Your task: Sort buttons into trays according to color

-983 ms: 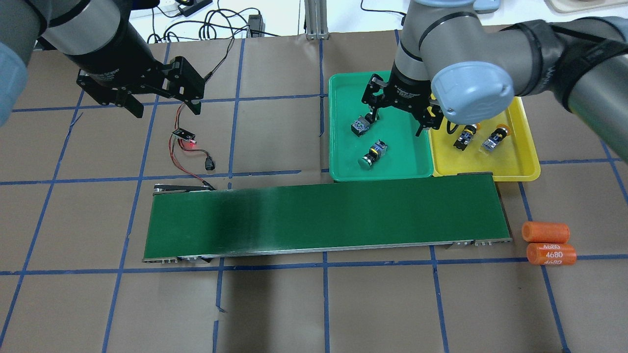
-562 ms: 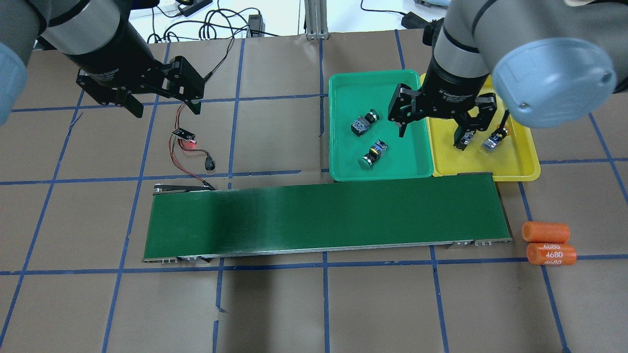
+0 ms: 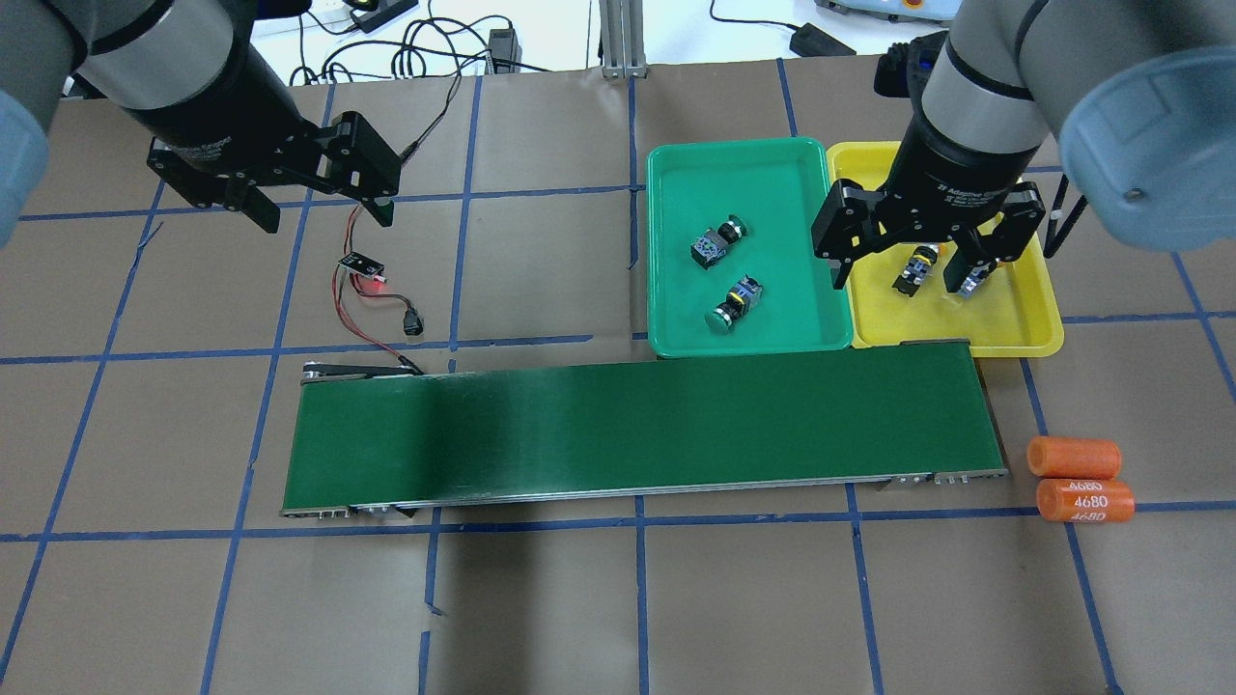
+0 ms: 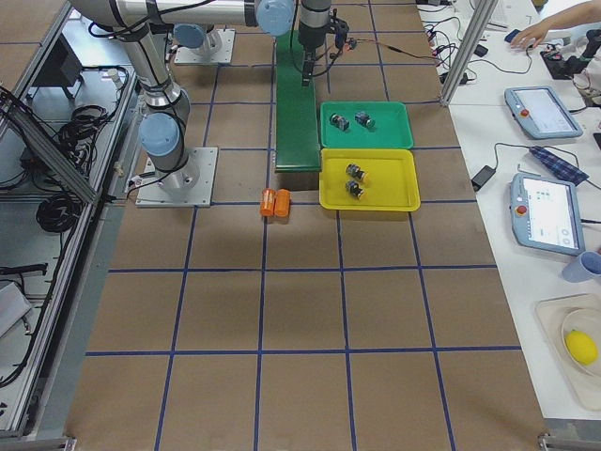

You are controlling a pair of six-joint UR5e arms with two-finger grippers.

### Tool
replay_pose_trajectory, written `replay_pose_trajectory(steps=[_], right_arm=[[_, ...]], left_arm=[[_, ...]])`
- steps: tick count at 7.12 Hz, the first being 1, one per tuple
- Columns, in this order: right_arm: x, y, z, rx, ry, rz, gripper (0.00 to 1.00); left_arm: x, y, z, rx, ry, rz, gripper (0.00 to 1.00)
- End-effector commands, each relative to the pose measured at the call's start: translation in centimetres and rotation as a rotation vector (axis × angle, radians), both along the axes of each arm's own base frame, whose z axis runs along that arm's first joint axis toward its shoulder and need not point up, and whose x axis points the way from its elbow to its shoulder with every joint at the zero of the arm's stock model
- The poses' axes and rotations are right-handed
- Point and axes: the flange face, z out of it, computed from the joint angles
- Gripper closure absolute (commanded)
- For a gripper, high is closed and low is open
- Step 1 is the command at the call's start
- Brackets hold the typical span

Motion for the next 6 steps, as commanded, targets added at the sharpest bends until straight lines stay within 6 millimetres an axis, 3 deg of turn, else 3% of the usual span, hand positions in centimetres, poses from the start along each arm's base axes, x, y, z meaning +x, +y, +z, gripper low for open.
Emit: replay_pose_trajectory(steps=[1,6], right_arm=[[-0.34,-0.03,0.1,-0.004,0.005,-0.009,0.0],[-0.52,0.06,0.47,-0.013,0.002,-0.015,0.0]], left_arm=[[0.0,-0.01,-0.04,0.001,0.0,0.0,0.0],[0.0,-0.07,-0.11,0.002,0.0,-0.001,0.0]])
